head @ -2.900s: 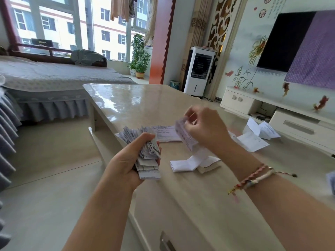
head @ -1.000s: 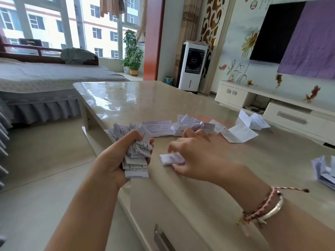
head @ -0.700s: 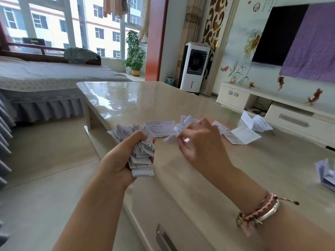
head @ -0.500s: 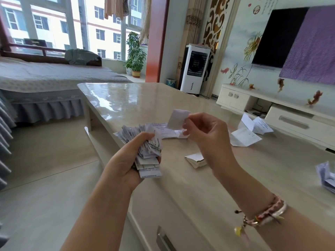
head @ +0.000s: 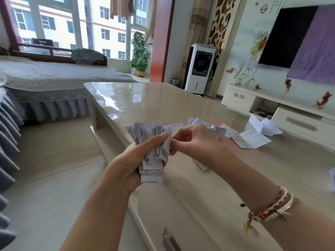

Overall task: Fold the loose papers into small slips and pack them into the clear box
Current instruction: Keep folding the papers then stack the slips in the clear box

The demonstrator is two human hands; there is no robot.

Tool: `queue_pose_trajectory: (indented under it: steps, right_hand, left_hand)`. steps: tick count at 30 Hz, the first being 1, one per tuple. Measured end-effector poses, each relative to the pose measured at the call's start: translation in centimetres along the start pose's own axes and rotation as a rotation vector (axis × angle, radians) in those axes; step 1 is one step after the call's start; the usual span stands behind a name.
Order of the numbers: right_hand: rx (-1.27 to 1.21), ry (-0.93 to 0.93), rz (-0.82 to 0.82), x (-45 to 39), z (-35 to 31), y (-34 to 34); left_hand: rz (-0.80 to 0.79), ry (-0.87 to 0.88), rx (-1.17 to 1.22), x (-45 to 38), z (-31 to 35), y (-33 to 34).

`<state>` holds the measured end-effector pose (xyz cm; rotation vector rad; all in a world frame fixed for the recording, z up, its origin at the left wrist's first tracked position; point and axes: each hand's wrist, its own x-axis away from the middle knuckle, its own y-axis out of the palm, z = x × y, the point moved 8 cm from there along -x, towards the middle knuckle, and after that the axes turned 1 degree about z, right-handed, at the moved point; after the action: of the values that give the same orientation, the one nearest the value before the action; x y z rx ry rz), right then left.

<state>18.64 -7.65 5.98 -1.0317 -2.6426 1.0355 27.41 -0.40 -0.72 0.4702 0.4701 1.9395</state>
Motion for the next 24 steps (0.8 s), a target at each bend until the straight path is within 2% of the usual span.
queue_pose_trajectory:
  steps: [5,9,11,13,15,17,19,21,24]
  right_hand:
    - [0.364,-0.155,0.105,-1.4,-2.7,0.4]
    - [0.298,-0.192,-0.041,-4.2,-3.5,1.4]
    - [0.309,-0.205,0.006,-6.8,-2.5,0.6]
    - [0.538,-0.204,0.054,-9.3,-0.9,0.2]
    - [0.761,-0.197,-0.002,-10.9,0.8,1.0]
    - [0.851,-0.248,-0.025,-11.7,1.5,1.8]
    - [0.933,-0.348,0.023,-11.5,1.1,2.0]
    - [0.915,-0.458,0.150,-10.7,0.1,1.5]
    - [0.555,-0.446,0.346,-8.4,-1.3,-1.6]
  left_hand:
    - [0.110,0.098,-0.027,0.3,1.3,-1.2]
    - [0.202,0.120,0.074,0.0,1.7,-2.8]
    - [0.211,0.114,0.138,-0.1,1.7,-3.4]
    - [0.224,0.108,0.163,-0.2,1.6,-3.9]
    - [0.247,0.099,0.152,-0.2,1.6,-4.4]
    - [0.241,0.093,0.170,-0.2,1.7,-4.7]
    - [0.247,0.098,0.173,-0.2,1.8,-4.9]
    - [0.253,0.105,0.183,-0.2,1.8,-4.9]
    - [0.238,0.104,0.197,-0.5,1.4,-4.7]
